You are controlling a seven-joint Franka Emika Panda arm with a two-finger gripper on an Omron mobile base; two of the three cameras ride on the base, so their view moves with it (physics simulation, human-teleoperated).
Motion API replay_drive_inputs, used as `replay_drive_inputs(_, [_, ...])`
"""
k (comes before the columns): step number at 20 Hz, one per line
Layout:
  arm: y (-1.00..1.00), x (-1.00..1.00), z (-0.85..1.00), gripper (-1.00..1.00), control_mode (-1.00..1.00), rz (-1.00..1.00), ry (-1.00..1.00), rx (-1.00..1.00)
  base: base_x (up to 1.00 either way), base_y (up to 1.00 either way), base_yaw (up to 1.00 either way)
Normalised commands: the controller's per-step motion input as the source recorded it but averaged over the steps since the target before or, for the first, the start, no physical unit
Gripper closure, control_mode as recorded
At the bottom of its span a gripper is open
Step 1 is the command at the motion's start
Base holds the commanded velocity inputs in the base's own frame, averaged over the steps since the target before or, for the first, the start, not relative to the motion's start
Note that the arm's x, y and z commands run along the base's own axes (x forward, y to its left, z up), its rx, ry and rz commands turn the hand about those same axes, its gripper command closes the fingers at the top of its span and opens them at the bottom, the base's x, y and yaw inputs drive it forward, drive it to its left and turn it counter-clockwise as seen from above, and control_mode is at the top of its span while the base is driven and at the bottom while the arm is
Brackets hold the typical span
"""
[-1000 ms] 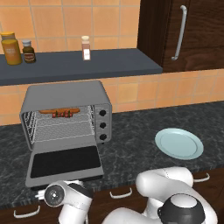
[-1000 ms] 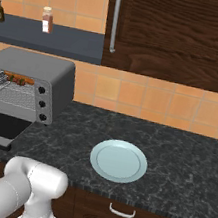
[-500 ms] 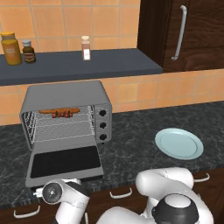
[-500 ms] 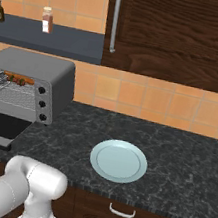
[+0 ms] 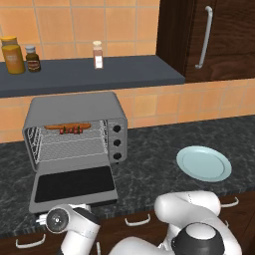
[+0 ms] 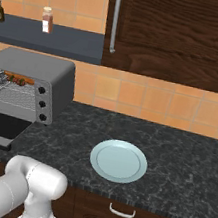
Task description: Pick up the kebab skewer and baguette bread, and place them inside the toaster oven. Close the toaster oven door and start by setting the timer.
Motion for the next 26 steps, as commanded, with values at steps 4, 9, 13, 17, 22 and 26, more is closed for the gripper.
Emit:
replay_drive_inputs(4, [0.0, 0.31, 0.33, -1.0, -1.0, 0.0, 0.0, 0.0, 0.0, 0.0, 0.0])
replay_drive_inputs(9, [-0.02, 0.35, 0.44, -1.0, -1.0, -0.01, 0.0, 0.02, 0.0, 0.0, 0.0])
replay_drive_inputs(13, [-0.12, 0.41, 0.42, -1.0, -1.0, 0.0, 0.0, 0.04, 0.0, 0.0, 0.0])
replay_drive_inputs(17, [-0.12, 0.45, 0.43, -1.0, -1.0, 0.0, 0.0, 0.03, 0.0, 0.0, 0.0])
replay_drive_inputs(22, [-0.12, 0.41, 0.48, -1.0, -1.0, 0.0, -0.02, 0.02, 0.0, 0.0, 0.0])
replay_drive_inputs(26, [-0.12, 0.42, 0.49, -1.0, -1.0, -0.01, -0.03, 0.02, 0.0, 0.0, 0.0])
